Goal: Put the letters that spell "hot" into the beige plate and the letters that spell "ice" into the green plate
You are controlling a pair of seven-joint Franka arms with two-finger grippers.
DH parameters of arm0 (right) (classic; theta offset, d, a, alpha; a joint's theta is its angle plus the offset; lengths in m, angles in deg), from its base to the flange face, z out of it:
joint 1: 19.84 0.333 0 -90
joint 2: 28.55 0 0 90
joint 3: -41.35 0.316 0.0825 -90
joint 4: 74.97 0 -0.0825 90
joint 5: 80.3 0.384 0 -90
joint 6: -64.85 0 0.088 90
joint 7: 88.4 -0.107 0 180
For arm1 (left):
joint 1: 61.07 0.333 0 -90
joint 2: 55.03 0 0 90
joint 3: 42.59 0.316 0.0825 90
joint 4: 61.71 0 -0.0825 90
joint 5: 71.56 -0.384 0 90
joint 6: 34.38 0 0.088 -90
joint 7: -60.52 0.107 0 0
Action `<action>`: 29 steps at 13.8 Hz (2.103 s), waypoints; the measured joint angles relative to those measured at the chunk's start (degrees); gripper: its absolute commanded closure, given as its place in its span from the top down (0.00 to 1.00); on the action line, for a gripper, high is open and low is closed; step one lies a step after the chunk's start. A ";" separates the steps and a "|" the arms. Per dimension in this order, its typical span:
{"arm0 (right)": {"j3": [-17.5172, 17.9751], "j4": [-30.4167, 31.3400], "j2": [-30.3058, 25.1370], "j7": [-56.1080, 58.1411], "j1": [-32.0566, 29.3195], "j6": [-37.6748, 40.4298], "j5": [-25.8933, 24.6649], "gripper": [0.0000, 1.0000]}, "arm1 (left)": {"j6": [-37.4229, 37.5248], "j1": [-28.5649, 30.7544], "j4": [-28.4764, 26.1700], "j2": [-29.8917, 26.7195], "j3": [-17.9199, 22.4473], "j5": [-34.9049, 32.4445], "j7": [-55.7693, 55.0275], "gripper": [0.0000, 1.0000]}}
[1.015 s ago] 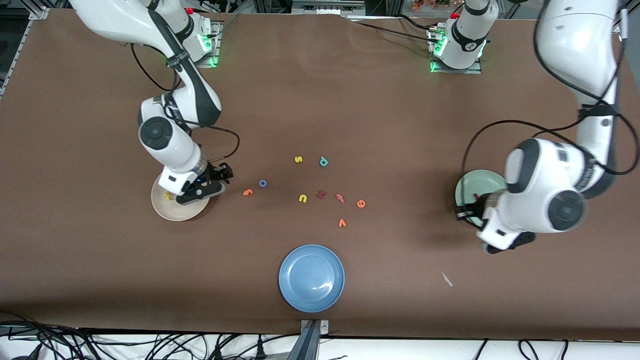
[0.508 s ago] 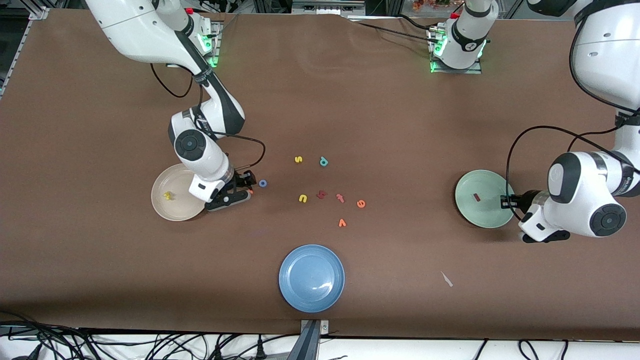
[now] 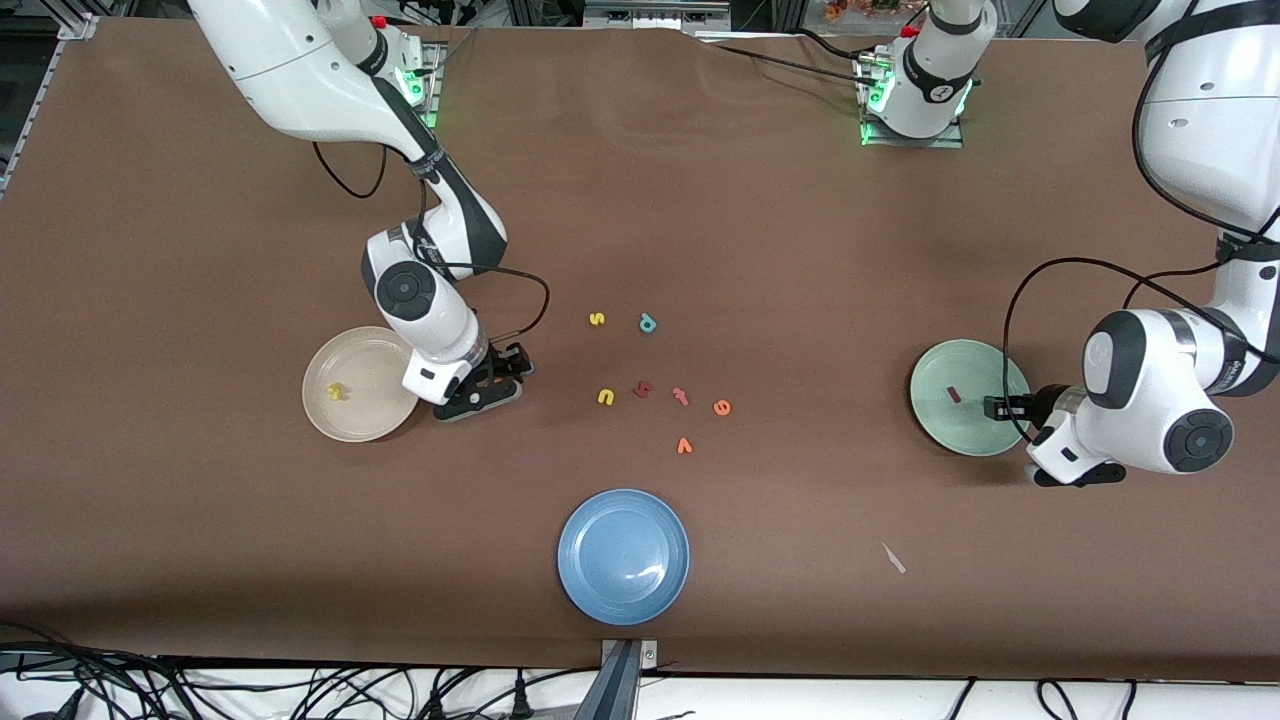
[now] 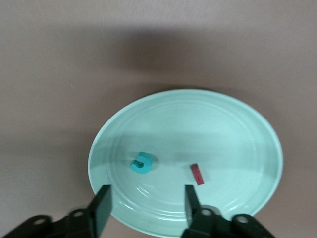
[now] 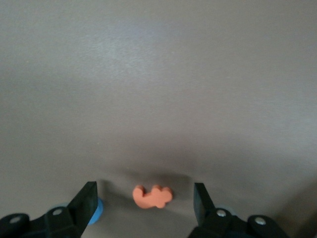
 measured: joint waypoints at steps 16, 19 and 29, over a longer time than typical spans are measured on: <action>-2.28 0.30 -0.08 4.74 0.20 -0.16 -0.18 0.80 | -20.86 -16.88 1.12 5.44 -17.12 0.01 -49.42 0.83; -2.28 0.71 -0.05 4.69 0.21 -0.19 -0.18 0.72 | -22.84 -20.95 1.15 8.19 -14.06 0.01 -50.05 0.79; -2.29 0.70 -0.47 4.63 0.21 -0.18 -0.15 0.32 | -23.72 -26.17 1.19 9.52 -10.55 0.01 -51.27 0.68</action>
